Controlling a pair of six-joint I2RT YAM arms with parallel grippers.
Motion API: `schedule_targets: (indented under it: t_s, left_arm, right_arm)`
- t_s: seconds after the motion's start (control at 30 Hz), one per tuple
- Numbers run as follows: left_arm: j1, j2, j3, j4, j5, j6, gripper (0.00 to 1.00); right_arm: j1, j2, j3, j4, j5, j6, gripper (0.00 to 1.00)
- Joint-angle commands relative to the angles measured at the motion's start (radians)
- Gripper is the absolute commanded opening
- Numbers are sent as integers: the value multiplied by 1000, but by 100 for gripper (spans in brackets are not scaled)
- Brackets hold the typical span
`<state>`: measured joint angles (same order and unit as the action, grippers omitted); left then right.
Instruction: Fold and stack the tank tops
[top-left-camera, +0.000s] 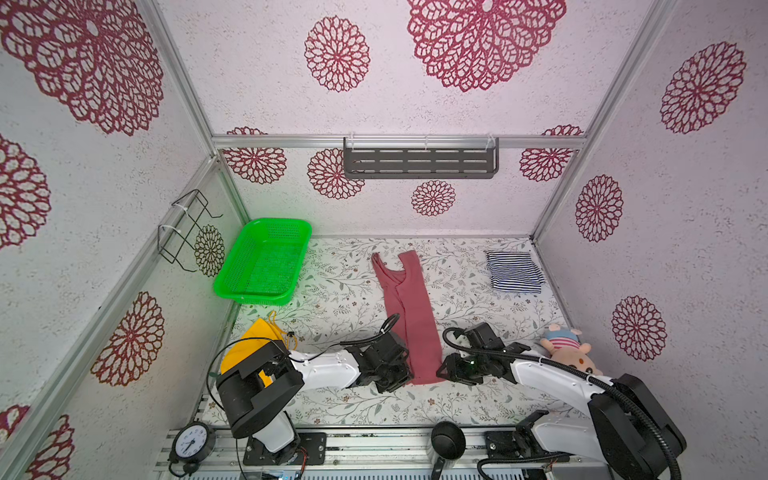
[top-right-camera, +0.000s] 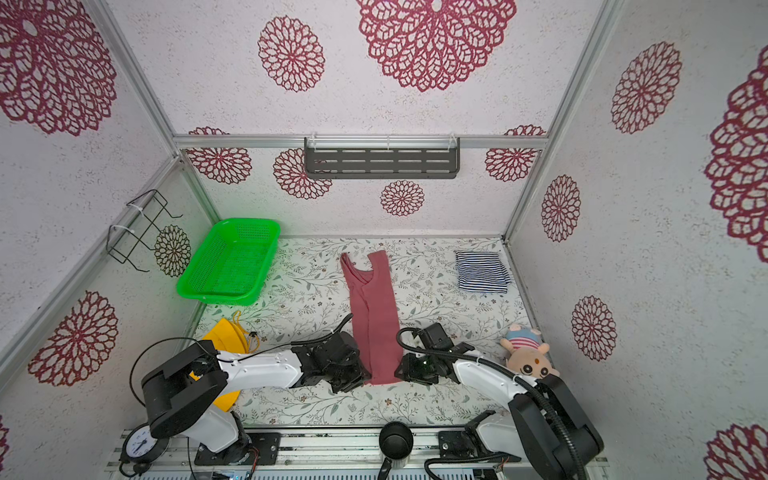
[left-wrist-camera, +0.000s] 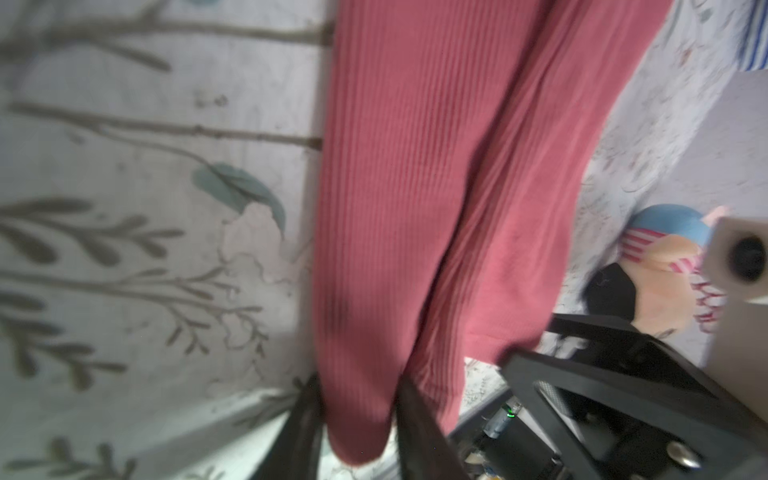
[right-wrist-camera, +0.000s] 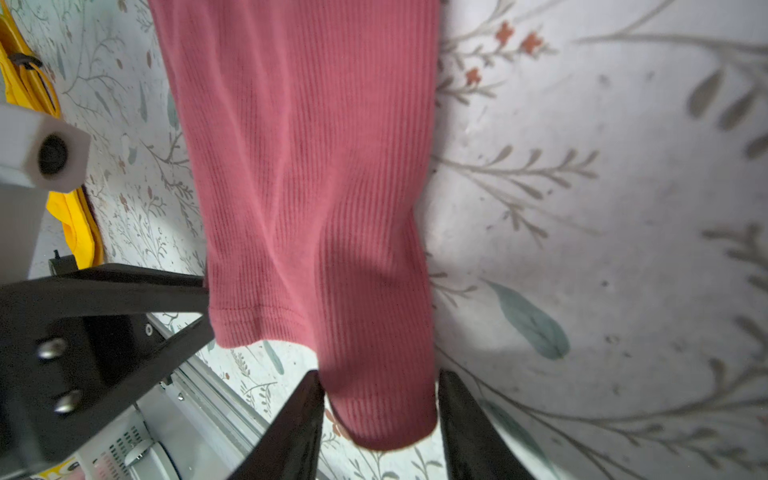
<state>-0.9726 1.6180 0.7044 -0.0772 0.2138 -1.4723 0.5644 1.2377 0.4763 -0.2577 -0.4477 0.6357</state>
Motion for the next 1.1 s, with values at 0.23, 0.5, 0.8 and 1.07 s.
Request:
schedule_targets:
  t_s: [0.23,0.5,0.8,1.07]
  left_arm:
    - [-13,-61,-9,-251,-52,35,0]
    - [-63,-207,-14,-419,-113,26,0]
    - [72,-192,178,-607,-157,276,0]
    - [238,-136,305,-622,-146,465,0]
  right_arm:
    - [57,-35,58,-91,48,16,10]
    - [153,-101,124,-257,107,26,7]
    - [151,23,322,-236,106,-112,8]
    - [94,210,563,-339,175,-277,6]
